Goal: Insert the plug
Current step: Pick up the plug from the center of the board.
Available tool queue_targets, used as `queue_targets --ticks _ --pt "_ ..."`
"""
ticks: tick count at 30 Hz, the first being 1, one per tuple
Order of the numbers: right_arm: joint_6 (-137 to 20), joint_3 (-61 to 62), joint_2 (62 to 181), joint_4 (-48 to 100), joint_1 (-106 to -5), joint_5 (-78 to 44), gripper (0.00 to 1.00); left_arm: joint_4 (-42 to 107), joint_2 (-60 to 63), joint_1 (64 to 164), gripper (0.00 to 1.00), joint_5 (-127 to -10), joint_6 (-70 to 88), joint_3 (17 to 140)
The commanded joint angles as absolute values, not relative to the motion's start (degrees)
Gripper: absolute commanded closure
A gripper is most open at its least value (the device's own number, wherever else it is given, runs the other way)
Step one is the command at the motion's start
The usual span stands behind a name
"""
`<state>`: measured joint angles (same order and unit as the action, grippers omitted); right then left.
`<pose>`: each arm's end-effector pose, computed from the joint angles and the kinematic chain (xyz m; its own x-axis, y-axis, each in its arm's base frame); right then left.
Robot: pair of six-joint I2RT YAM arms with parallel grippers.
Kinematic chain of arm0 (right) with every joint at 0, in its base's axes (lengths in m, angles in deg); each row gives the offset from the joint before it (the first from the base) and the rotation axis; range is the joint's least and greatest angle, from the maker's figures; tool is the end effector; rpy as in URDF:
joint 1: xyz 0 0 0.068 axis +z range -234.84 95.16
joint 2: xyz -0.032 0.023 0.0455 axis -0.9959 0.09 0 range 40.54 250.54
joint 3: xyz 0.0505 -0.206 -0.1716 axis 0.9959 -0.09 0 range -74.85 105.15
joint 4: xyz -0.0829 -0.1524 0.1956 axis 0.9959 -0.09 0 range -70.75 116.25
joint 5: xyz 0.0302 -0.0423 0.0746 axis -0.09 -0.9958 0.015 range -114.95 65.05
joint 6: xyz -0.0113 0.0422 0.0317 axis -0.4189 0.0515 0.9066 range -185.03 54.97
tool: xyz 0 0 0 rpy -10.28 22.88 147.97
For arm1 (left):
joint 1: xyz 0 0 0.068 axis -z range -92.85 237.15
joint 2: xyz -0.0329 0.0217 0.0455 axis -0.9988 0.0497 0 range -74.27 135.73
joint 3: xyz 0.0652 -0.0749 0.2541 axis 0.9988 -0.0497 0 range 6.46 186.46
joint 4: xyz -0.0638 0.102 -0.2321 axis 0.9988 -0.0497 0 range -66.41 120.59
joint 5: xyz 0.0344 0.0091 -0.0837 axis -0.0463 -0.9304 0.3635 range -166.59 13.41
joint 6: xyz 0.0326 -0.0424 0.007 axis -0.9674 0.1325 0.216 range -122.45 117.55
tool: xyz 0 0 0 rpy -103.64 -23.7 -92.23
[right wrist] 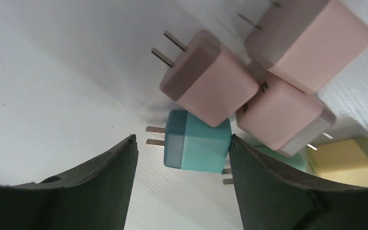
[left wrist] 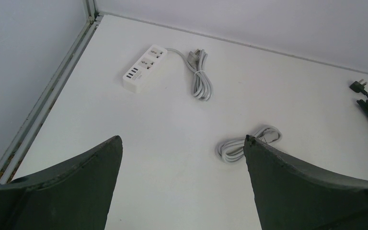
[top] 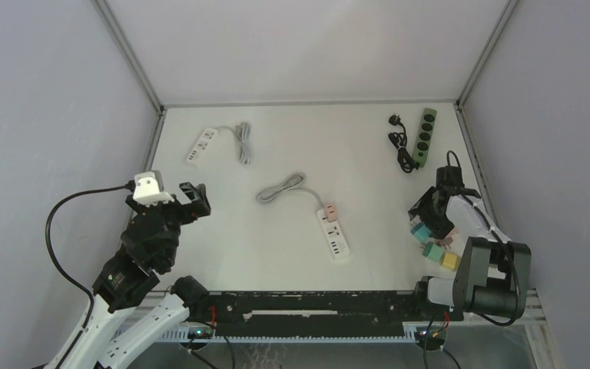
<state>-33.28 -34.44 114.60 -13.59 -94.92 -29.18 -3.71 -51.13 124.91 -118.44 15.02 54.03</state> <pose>0.2120 -0.0403 0.1765 -0.7000 0.6575 -0.2788 0.6628 0.7435 0.0894 0.0735 -0.0269 0.3560 -0.1102 -0.1976 -0.9741 -0.1012 0.9772 -0.1868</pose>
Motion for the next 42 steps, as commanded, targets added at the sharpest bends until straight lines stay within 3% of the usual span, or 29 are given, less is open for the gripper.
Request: queue_targets --ticks 1,8,19,31,37,42 --pt "-31.12 -34.52 116.37 -9.24 -92.16 -27.94 0.25 -1.31 -51.55 125.21 0.0 -119.04 13.72 53.06" --pt "-32.61 -31.88 118.93 -8.1 -85.33 -28.02 0.27 -1.36 -50.94 125.21 0.0 -118.96 13.74 53.03" --pt "-33.99 -33.62 115.68 -8.43 -85.3 -29.08 0.24 -1.28 -50.2 125.04 0.0 -118.96 13.72 52.91" --pt "-35.48 -36.62 116.24 -6.34 -87.04 -25.78 0.33 -1.1 -49.26 124.26 0.0 -117.85 13.91 52.67" --pt "-35.69 -37.03 115.17 -5.55 -86.23 -24.62 0.46 -1.02 -48.75 123.76 0.0 -116.75 14.15 52.6" --pt "-36.45 -36.97 111.51 -6.29 -83.85 -24.95 0.51 -0.96 -47.76 123.48 0.0 -114.77 14.54 52.81"
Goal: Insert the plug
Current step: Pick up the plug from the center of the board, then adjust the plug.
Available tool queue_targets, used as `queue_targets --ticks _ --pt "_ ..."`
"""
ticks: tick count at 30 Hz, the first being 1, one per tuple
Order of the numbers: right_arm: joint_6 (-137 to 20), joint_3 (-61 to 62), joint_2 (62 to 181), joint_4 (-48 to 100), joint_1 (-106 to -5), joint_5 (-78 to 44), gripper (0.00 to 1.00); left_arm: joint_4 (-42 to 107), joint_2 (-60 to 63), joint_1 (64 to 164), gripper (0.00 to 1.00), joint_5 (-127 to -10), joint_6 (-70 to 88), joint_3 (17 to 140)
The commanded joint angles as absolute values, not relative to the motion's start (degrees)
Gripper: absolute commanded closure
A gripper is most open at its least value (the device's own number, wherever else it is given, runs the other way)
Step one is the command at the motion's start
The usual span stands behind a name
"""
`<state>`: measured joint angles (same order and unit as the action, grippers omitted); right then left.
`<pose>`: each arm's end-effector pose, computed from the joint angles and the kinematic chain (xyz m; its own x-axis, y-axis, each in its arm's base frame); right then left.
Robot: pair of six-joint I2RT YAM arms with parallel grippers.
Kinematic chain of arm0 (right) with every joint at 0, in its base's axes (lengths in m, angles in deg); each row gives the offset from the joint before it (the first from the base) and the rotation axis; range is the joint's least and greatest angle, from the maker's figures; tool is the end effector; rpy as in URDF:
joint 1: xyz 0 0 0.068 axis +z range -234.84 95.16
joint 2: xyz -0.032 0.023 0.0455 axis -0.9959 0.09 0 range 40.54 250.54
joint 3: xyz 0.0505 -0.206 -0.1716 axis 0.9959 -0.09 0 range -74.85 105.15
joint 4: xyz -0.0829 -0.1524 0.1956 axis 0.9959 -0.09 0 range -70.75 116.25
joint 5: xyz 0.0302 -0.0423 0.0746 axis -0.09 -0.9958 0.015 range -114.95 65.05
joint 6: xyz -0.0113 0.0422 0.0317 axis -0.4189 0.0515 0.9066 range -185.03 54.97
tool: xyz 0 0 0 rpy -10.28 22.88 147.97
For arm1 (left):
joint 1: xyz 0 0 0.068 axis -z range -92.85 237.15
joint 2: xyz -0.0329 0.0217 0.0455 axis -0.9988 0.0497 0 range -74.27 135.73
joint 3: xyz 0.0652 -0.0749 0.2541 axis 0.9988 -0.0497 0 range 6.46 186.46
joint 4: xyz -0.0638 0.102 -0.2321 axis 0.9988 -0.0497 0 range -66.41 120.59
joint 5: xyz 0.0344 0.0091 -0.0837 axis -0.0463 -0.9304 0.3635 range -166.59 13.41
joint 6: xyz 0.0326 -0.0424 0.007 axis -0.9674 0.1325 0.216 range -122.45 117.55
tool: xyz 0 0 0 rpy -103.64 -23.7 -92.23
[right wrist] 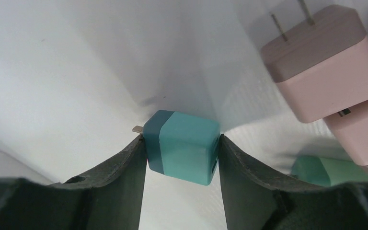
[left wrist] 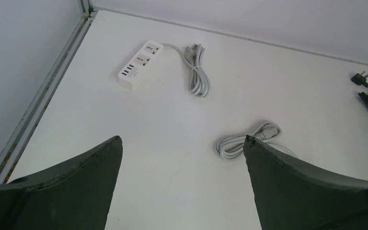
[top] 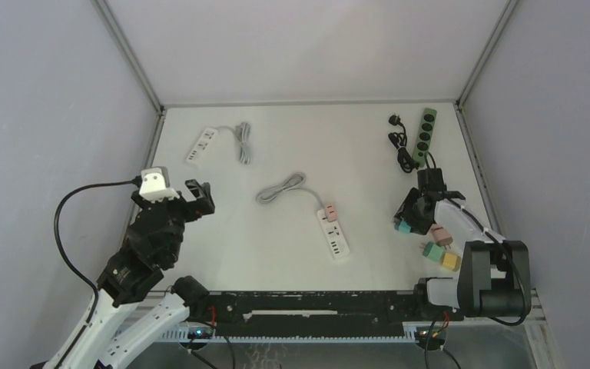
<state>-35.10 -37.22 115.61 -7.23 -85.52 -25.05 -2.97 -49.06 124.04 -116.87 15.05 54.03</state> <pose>0.2188 -0.0026 0.1637 -0.8128 0.5087 -0.2840 0.4824 0.8609 0.1616 0.0812 -0.0321 0.3550 -0.1333 -0.1868 -0.9733 -0.0936 0.9801 -0.1753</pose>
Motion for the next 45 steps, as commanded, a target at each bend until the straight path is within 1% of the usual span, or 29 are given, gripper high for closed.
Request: queue_targets --ticks 1,5,11,18,21,32,36,45 --pt "-36.53 -37.01 110.74 -6.47 -83.24 -24.95 0.52 -0.97 -47.46 123.46 0.0 -114.21 14.74 52.92" --pt "-36.79 -37.01 107.28 -6.51 -80.11 -24.55 0.54 -1.6 -46.09 123.28 0.0 -111.22 16.02 54.0" --pt "-36.51 -37.05 101.06 -3.95 -72.94 -22.22 0.55 -3.24 -43.51 123.28 0.0 -103.67 20.07 56.49" --pt "-36.81 -37.0 95.86 2.43 -64.15 -21.57 0.57 -0.48 -42.87 123.28 0.0 -94.87 26.98 53.99" --pt "-38.21 -36.47 94.23 4.71 -59.89 -21.94 0.57 1.75 -42.3 123.28 0.0 -89.26 27.96 53.16" --pt "-48.53 -34.81 93.09 16.44 -44.19 -22.26 0.58 7.18 -33.34 123.28 0.0 -72.42 30.05 53.35" --pt "-52.47 -34.79 93.41 20.38 -40.42 -21.26 0.58 8.71 -29.36 123.28 0.0 -66.58 31.38 54.32" --pt "-61.06 -34.79 94.29 24.95 -35.22 -16.48 0.59 10.01 -21.71 123.36 0.03 -58.16 32.1 55.93"
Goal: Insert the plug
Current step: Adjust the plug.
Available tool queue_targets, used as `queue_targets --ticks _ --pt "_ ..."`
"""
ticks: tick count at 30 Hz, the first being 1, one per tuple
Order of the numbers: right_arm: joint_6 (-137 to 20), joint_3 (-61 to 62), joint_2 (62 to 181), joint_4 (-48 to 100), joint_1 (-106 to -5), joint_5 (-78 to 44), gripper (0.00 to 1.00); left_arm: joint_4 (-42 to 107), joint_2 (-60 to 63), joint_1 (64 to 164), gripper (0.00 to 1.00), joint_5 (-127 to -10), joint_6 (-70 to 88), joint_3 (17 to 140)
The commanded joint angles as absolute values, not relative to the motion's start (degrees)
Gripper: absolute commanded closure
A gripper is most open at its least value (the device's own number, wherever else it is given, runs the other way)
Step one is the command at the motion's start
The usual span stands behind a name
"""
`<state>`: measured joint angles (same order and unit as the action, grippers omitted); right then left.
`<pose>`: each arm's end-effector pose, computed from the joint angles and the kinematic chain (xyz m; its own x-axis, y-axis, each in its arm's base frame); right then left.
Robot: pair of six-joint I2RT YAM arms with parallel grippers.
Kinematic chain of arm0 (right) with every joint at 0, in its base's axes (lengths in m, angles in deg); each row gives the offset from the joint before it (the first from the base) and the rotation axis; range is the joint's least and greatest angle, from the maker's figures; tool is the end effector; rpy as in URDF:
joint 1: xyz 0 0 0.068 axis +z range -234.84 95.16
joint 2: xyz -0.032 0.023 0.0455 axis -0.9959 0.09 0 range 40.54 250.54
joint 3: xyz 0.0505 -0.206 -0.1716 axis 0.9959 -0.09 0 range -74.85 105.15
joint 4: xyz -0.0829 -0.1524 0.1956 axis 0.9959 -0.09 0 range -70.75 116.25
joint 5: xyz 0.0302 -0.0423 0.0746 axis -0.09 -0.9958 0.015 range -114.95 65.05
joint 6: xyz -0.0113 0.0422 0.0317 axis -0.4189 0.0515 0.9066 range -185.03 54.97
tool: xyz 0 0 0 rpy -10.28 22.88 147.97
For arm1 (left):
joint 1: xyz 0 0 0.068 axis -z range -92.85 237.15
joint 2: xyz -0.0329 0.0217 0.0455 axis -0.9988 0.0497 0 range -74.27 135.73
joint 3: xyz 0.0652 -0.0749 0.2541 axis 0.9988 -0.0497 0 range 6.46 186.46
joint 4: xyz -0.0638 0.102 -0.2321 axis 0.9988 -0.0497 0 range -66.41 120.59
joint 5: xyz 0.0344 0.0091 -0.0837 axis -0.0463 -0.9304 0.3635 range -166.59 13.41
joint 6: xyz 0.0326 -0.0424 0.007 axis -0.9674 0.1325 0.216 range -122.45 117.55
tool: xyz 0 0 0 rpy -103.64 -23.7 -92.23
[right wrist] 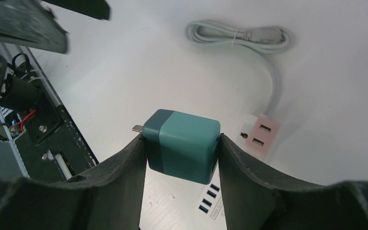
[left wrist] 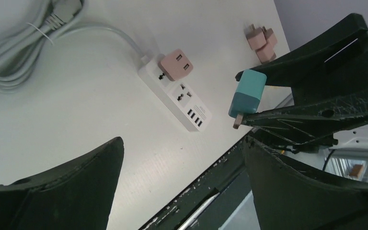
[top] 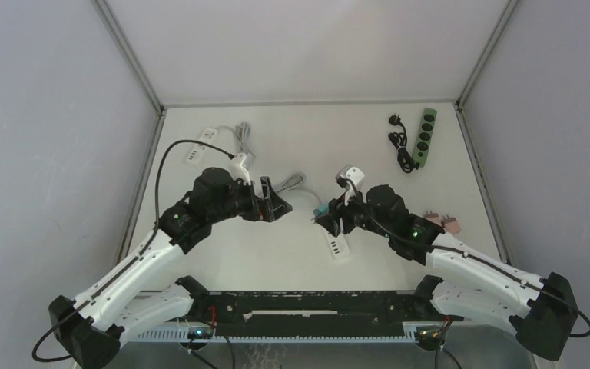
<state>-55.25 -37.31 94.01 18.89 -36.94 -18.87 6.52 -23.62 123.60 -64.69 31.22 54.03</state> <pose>0.1416 0.1624 0.2728 -0.3977 -0.1882 -0.8980 -0.7463 0.6357 0.1973 0.1544 -0.1232 0.3147 -0.7096 -0.1503 -0.6884 0.4032 0.7145 -0.5717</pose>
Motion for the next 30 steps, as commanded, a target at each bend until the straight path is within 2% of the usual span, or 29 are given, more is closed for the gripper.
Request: queue_targets --ticks 1,19,30 --pt "-61.67 -34.84 94.59 25.63 -35.15 -15.86 0.59 10.16 -20.96 123.41 0.04 -57.52 32.05 56.2" --pt "-67.38 -30.65 98.97 23.72 -34.32 -6.45 0.59 16.88 -12.75 125.6 0.17 -46.98 31.52 58.6" --pt "-68.35 -29.72 100.35 23.55 -34.15 -4.64 0.59 17.74 -11.1 127.04 0.26 -43.87 31.24 58.74"
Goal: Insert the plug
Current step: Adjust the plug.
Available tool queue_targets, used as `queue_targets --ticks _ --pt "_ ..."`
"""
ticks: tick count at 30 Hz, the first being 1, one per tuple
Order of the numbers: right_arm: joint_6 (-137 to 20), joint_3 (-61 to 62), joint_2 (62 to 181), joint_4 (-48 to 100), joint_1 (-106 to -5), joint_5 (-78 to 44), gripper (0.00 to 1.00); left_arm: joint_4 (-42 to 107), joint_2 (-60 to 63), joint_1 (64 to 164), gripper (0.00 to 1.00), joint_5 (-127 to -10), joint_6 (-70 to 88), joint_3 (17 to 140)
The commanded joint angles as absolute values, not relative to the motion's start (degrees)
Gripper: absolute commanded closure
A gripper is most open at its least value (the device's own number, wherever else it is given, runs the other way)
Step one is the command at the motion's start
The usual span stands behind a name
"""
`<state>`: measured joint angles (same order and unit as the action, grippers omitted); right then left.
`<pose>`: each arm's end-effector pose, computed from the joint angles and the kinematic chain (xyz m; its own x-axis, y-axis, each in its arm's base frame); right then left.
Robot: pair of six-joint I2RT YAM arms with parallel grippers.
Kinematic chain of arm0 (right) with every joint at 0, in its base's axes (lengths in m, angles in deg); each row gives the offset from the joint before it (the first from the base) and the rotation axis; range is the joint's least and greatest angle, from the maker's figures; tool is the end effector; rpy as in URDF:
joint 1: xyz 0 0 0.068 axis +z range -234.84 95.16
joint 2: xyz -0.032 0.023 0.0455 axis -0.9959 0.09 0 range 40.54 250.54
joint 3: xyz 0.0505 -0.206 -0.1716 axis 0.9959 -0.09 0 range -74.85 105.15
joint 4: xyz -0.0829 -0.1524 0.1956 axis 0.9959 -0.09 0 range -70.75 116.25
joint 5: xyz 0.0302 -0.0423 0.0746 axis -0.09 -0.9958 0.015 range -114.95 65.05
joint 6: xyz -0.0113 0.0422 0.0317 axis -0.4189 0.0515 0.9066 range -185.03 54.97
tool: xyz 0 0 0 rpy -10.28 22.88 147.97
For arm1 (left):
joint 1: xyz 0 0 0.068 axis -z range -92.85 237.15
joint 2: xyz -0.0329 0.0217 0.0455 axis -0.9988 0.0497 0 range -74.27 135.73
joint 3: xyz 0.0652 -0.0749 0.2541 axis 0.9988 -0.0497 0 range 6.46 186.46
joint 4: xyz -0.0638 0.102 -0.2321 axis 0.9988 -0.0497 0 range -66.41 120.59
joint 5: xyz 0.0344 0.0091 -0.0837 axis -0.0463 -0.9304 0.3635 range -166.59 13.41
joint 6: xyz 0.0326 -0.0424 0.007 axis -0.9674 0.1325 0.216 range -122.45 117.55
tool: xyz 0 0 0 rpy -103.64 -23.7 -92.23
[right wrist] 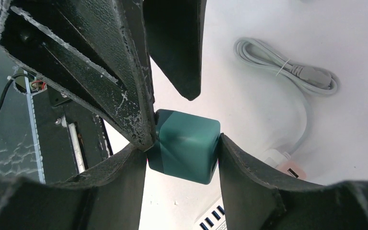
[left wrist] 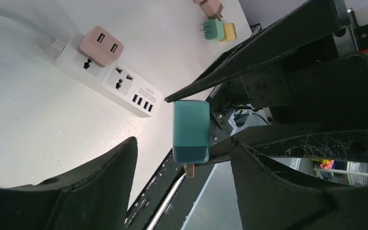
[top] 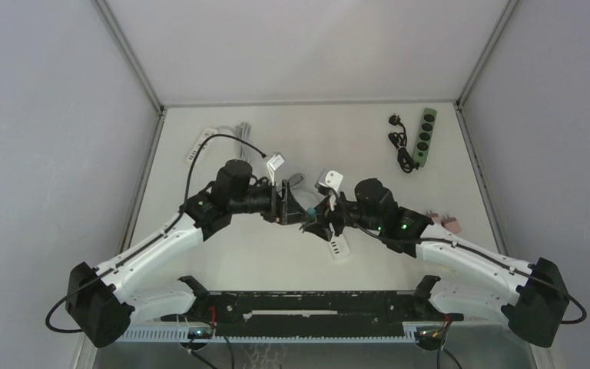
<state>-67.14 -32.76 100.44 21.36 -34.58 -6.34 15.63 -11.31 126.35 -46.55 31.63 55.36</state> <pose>0.1438 0.1908 0.2825 -0.2128 -0.3106 -0.9264 -0.9254 0.3684 0.0891 0.1778 -0.1680 0.2965 -0.8081 0.0331 -0.5882 0.5235 0.4982 -0.6912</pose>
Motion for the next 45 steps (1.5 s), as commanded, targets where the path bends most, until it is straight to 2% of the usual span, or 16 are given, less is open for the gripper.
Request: queue_targets --ticks 1,12,22,25,28,36,39,45 --pt "-68.3 -29.68 100.39 23.66 -34.13 -4.43 0.59 17.8 -10.91 127.2 0.27 -43.75 31.15 58.63" --pt "-68.97 -28.84 101.1 23.27 -34.04 -3.1 0.59 17.41 -9.41 128.19 0.42 -42.66 30.15 58.57" --pt "-69.23 -28.85 101.14 22.97 -34.12 -3.59 0.58 16.93 -9.47 128.38 0.75 -41.25 27.19 58.75" --pt "-69.34 -28.83 101.11 23.23 -34.17 -3.37 0.52 16.79 -9.95 128.37 0.87 -41.32 26.14 58.86" --pt "-69.43 -28.59 101.01 22.85 -34.42 -2.8 0.41 16.5 -10.53 128.37 0.93 -41.88 24.26 59.37" --pt "-69.92 -27.92 98.65 17.92 -38.08 2.25 0.16 16.94 -10.41 128.37 1.0 -44.18 15.62 62.54" --pt "-70.31 -27.93 96.79 15.79 -40.5 5.75 0.12 19.22 -10.79 128.37 1.0 -43.02 11.97 62.57" --pt "-70.2 -27.4 95.25 13.71 -44.56 12.58 0.13 22.04 -11.89 128.38 0.99 -34.85 3.7 62.34"
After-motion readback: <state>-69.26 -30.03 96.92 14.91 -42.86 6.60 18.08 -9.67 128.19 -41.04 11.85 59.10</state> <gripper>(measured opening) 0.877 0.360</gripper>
